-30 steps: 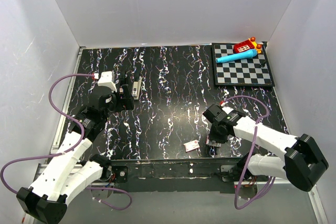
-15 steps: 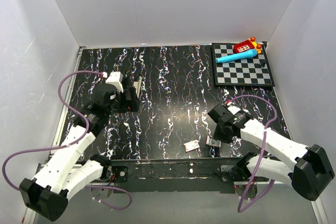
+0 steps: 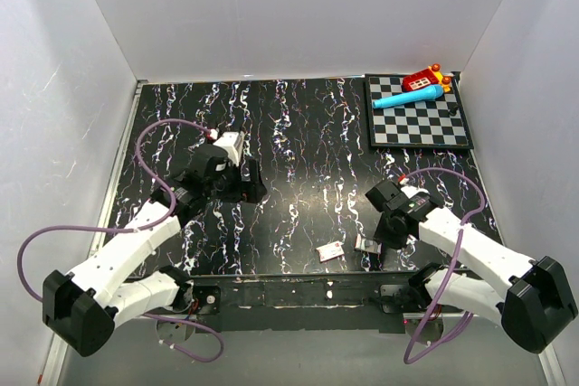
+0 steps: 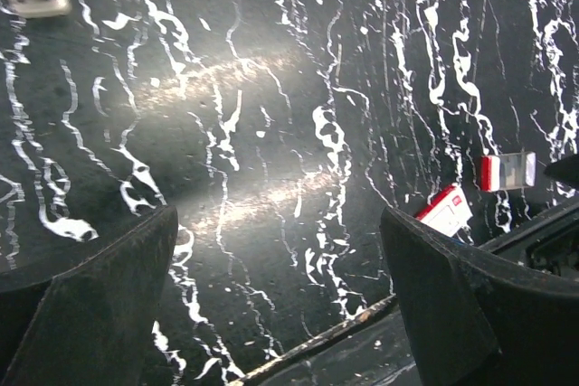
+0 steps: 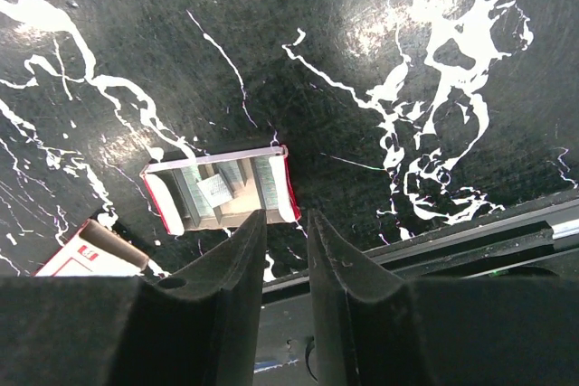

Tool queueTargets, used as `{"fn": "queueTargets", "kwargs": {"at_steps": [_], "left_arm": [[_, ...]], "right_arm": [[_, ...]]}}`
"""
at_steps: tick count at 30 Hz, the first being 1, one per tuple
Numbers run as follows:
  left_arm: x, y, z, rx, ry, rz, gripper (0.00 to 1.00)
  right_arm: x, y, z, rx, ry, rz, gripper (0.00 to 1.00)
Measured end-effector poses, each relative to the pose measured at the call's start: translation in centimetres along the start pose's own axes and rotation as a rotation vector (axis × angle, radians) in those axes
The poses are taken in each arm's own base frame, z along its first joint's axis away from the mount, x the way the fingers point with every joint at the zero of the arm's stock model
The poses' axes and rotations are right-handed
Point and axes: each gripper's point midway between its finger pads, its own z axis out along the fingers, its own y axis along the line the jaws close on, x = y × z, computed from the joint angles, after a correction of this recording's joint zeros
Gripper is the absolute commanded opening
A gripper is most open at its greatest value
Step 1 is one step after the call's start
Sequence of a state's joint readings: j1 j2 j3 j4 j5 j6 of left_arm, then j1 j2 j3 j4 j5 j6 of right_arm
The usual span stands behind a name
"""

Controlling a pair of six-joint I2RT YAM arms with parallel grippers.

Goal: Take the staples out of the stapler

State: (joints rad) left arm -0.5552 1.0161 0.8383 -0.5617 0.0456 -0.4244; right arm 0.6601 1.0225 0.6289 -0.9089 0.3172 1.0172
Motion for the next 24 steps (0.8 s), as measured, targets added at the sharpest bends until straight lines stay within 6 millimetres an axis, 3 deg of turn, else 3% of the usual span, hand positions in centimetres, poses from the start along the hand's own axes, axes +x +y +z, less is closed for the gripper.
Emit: {"fn": "queueTargets", "kwargs": {"at_steps": [9,19,24], "left_arm": [[2.8,-3.2,1.6,0.057,0.087,-0.01,0.94],[3.3,-3.8,2.1,0.059,0.101,-0.02,0.95],[3.6,-3.7,2.3,0.057,0.1,-0.026,0.95]], "right_arm": [[0.8,-0.2,1.2,0.002,0.036,0.01,0.3],[1.0,0.0,1.6,-0.008,0.046,0.003,0.31],[0.7,0.0,1.2,-0.025,0.023,0.003,0.39]]}}
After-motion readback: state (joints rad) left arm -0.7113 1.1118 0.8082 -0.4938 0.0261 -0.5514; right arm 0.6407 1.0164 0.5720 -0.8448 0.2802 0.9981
